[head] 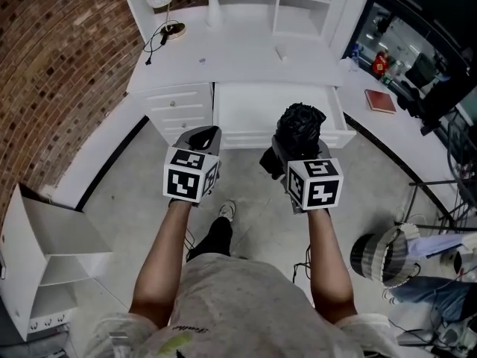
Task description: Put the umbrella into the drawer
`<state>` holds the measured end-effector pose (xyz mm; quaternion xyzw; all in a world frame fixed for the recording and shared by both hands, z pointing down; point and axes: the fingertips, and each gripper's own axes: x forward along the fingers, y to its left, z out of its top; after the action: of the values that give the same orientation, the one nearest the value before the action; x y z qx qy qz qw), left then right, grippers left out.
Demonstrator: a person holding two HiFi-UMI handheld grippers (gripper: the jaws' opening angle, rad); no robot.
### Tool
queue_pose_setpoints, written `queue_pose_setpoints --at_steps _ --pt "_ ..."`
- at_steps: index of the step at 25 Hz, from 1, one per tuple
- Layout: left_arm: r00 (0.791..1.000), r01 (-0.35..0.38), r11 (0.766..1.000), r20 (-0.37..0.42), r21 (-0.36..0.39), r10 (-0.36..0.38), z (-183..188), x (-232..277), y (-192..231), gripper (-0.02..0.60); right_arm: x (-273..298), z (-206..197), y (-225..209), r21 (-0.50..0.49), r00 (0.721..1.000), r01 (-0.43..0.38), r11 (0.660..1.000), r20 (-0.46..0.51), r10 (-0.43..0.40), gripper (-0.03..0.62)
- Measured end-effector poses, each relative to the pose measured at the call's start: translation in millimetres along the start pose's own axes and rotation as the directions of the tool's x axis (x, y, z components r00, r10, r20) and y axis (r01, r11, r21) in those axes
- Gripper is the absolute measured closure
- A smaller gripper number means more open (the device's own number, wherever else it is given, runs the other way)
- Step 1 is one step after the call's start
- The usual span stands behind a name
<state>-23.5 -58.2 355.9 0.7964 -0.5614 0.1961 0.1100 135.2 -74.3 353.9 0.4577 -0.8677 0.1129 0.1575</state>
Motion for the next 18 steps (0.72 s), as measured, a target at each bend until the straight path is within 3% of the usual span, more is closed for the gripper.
queue_pose_setpoints --at_steps 18 --pt "0.991 0.13 0.991 -0.04 -0.02 -0.131 20 105 38 0.584 75 12 -42 -0.014 0.989 0.07 0.997 -0.126 -0.072 0.339"
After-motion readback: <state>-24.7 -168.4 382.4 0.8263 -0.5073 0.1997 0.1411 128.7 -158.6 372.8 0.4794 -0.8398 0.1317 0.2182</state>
